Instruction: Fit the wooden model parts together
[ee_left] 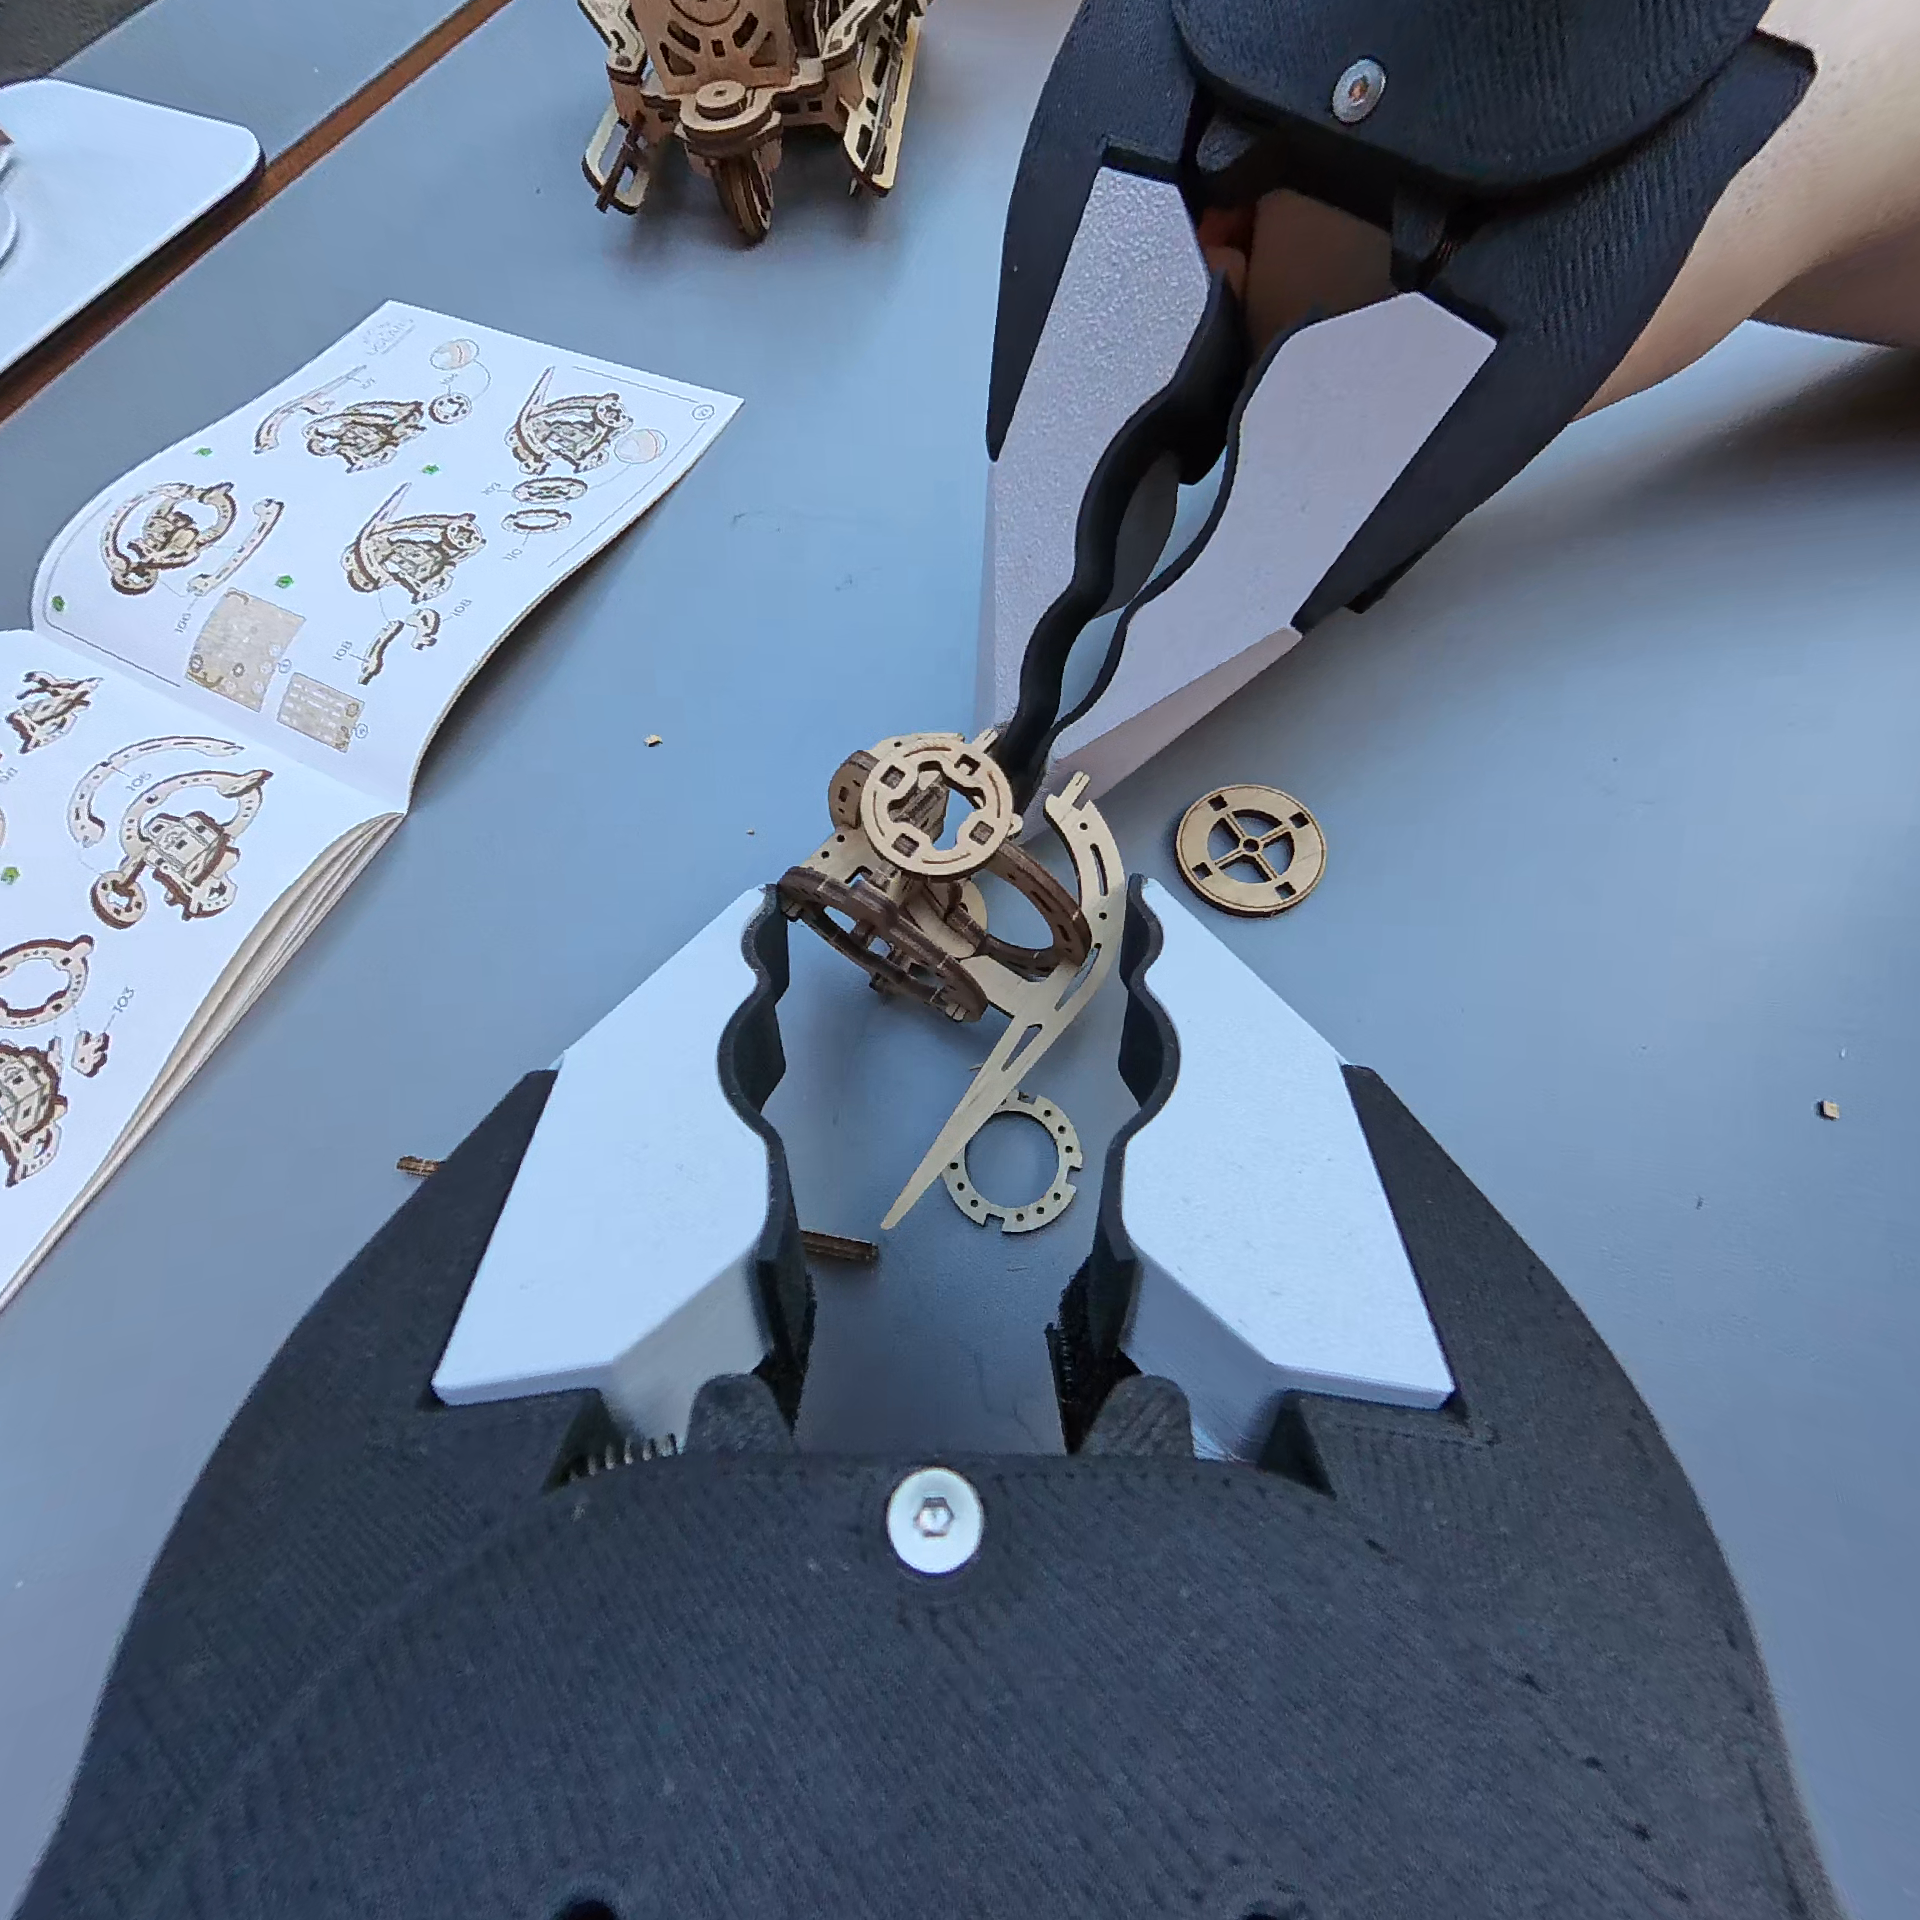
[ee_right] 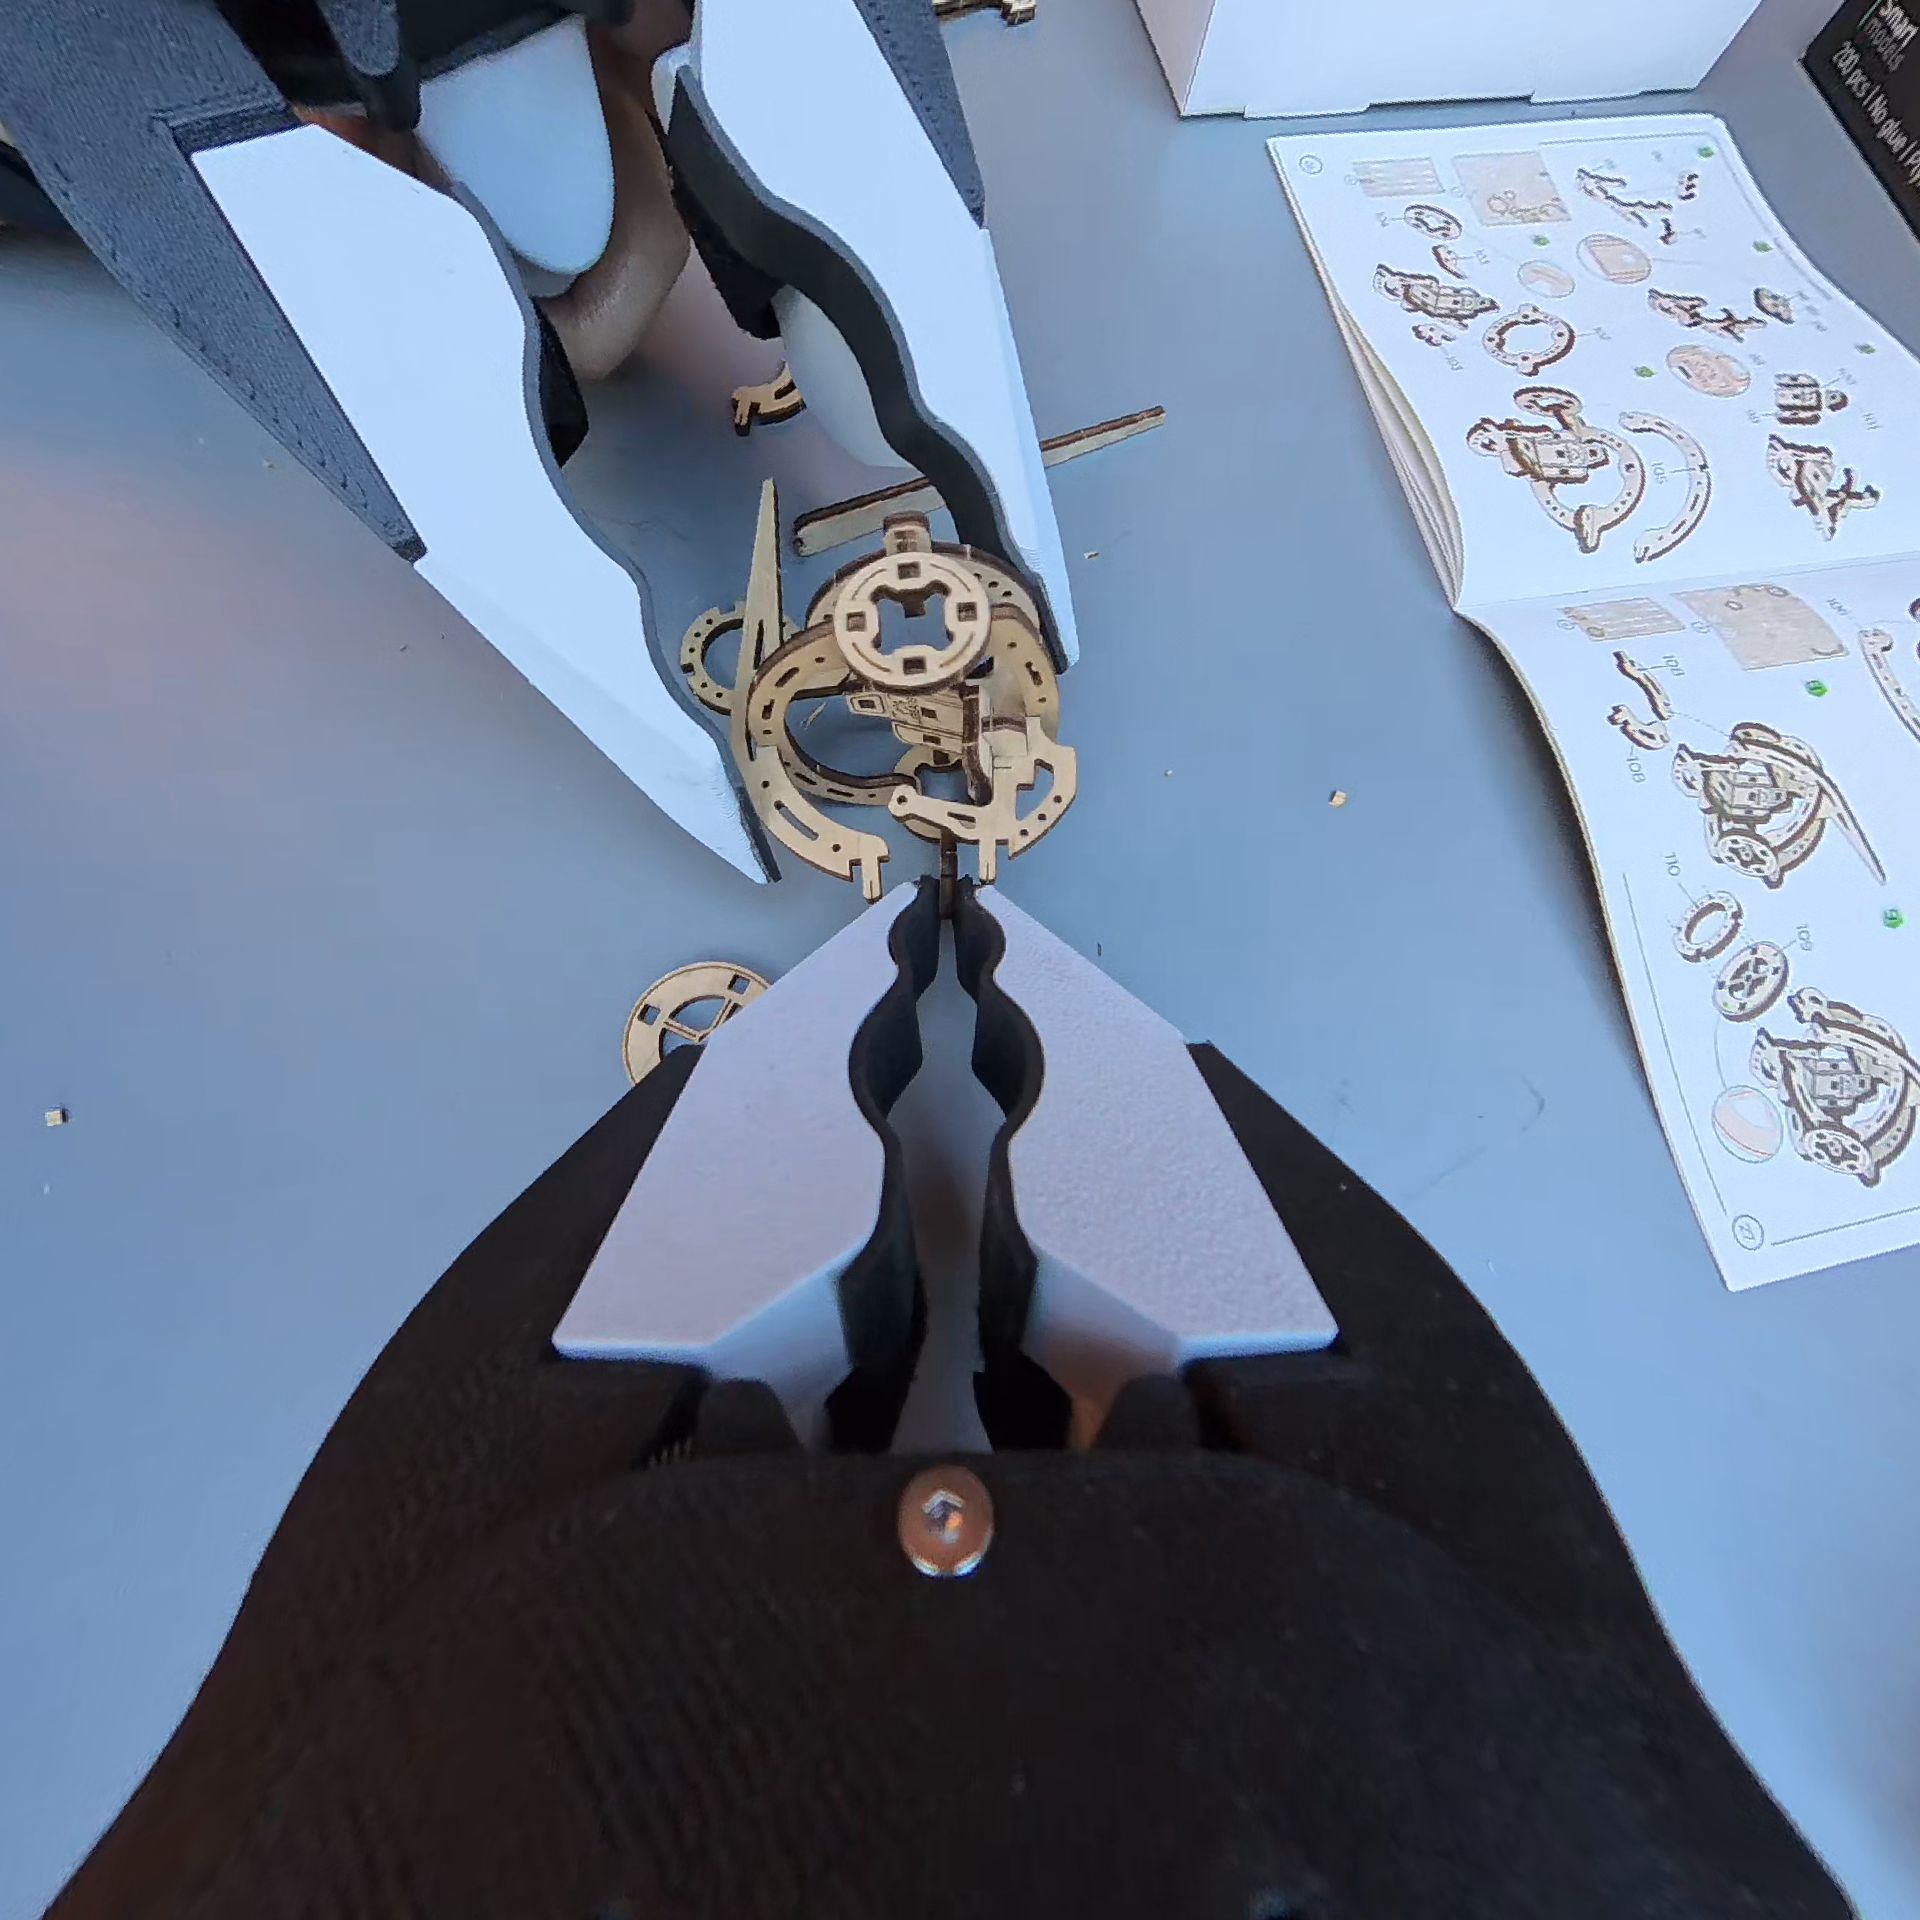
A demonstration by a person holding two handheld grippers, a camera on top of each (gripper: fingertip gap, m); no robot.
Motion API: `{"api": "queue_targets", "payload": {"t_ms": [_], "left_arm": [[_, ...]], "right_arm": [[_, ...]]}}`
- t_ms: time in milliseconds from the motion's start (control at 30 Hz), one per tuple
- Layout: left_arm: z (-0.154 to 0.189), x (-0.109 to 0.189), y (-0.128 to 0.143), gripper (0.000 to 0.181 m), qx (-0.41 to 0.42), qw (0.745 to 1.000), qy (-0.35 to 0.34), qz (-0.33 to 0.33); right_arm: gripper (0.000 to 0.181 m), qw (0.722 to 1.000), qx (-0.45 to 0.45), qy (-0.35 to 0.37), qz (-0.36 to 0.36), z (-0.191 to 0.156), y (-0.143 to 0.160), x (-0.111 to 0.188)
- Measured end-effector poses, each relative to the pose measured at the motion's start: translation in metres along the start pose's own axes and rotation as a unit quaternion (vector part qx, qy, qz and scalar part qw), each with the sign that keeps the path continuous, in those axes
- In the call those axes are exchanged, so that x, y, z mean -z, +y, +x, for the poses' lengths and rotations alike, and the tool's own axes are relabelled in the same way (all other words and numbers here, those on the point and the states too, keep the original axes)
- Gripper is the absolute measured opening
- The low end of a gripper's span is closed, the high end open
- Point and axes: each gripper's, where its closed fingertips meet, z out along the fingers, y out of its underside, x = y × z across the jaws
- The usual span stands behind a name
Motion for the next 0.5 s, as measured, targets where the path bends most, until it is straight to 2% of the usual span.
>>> {"api": "queue_targets", "payload": {"t_ms": [33, 300, 500], "left_arm": [[0.0, 0.0, 0.0, 0.064, 0.0, 1.0, -0.001, 0.0], [0.001, 0.002, 0.001, 0.064, -0.007, 1.0, -0.001, 0.0], [-0.002, 0.01, 0.01, 0.069, -0.049, 0.999, -0.017, -0.016]], "right_arm": [[0.002, 1.0, 0.0, 0.0, 0.001, 0.0, 0.0, 0.0], [0.001, 1.0, -0.017, -0.022, 0.007, -0.003, 0.001, -0.003], [0.002, 0.999, -0.03, -0.028, 0.011, -0.003, 0.0, -0.004]]}}
